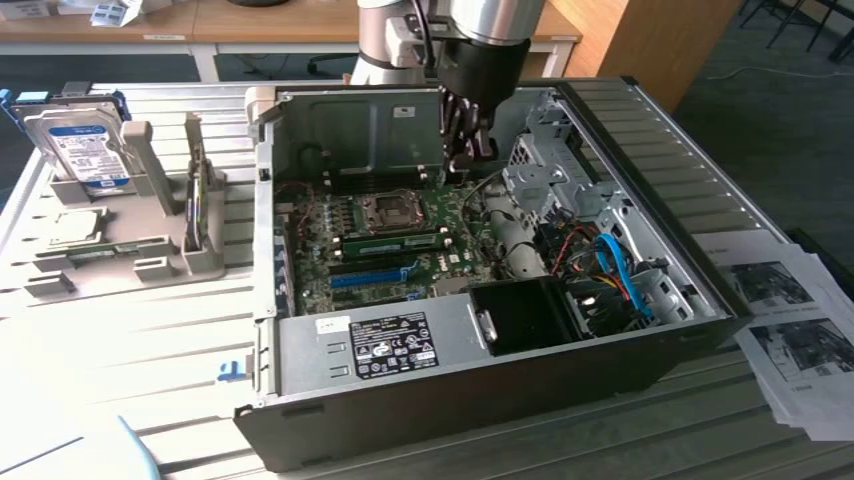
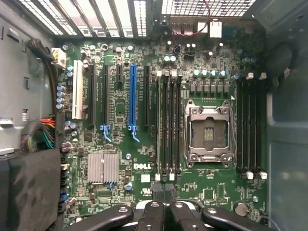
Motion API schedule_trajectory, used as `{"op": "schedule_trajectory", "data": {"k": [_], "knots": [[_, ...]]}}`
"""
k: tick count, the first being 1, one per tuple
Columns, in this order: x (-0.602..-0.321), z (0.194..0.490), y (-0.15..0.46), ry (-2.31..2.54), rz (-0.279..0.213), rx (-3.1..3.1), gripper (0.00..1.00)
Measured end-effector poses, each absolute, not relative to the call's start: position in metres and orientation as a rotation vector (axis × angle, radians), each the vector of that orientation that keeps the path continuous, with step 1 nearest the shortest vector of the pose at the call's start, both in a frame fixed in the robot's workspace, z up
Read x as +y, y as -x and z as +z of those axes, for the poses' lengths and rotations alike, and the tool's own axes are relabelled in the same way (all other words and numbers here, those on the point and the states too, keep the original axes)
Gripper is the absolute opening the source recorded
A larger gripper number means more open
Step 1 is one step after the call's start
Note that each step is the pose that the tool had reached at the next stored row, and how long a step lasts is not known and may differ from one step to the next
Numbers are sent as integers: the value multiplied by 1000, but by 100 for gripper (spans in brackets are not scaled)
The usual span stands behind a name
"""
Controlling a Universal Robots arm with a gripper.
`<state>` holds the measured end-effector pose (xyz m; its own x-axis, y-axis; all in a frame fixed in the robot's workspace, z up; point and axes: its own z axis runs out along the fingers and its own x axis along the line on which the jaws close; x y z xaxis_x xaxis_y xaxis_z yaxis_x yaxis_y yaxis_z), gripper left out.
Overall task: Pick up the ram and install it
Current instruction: 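Press down the ram until it locks into place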
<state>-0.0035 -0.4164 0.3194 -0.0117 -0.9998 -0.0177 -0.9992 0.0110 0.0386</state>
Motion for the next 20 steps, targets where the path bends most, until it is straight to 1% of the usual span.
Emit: {"op": "schedule_trajectory", "data": {"k": [8,20], "knots": [[-416,309,3,-2198,-63,-2223,9],[-416,301,3,-2198,-62,-2224,9]]}}
